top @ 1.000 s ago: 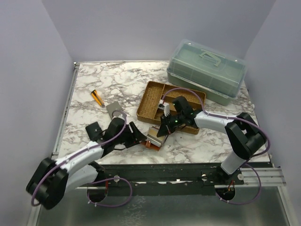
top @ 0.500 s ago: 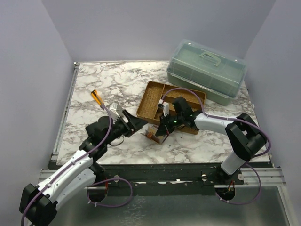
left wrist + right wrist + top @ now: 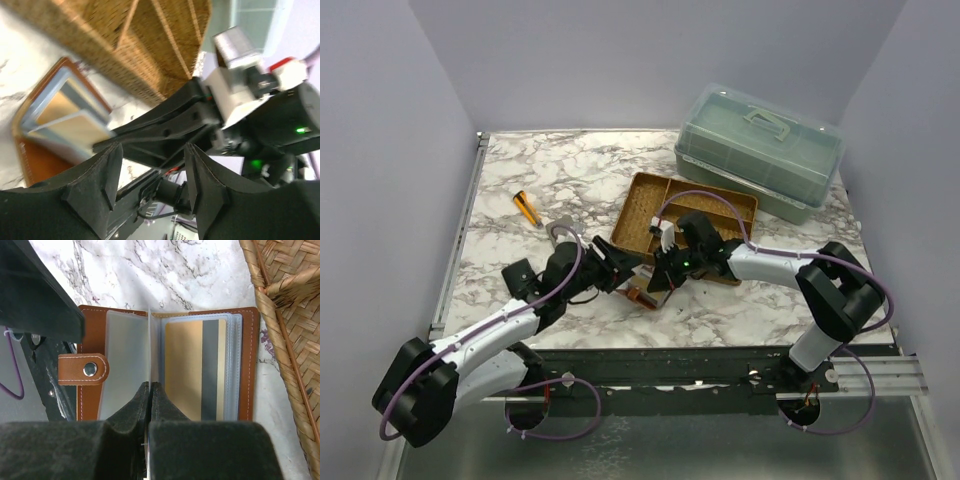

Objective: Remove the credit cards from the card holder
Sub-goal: Pick up the card holder from the corner of the board, then remove the credit card from the card holder.

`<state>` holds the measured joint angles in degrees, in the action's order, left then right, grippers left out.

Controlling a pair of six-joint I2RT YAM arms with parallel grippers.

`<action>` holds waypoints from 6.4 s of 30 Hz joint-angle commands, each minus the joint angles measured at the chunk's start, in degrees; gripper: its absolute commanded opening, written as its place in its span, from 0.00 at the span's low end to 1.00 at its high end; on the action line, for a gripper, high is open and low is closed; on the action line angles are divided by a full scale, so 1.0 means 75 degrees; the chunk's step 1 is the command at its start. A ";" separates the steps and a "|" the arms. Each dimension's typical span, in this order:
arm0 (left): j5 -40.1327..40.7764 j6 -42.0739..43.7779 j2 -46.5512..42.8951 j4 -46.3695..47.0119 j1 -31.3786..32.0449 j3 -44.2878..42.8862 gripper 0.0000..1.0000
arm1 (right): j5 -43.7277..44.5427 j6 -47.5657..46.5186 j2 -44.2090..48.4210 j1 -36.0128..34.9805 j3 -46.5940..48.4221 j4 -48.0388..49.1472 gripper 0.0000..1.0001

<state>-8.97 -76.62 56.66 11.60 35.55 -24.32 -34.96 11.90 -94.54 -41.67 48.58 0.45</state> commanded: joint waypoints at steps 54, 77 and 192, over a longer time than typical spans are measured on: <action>0.0090 -0.1242 0.0341 0.3242 0.0363 0.2269 0.51 | -0.2810 0.2602 -0.0065 0.0845 -0.0110 0.1303 0.00; 0.0803 -0.1923 -0.0654 0.3977 0.0462 0.2187 0.44 | -0.3403 0.3754 -0.0405 0.1158 -0.0515 0.2274 0.00; -0.5834 0.4756 -0.1076 0.0358 -0.1450 -0.0968 0.00 | -0.7359 0.5303 0.0647 0.2508 -0.1338 0.7915 0.00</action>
<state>-51.46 -45.87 49.78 20.95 25.58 -28.21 -87.77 50.17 -91.22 -24.82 38.87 55.79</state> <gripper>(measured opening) 0.017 0.199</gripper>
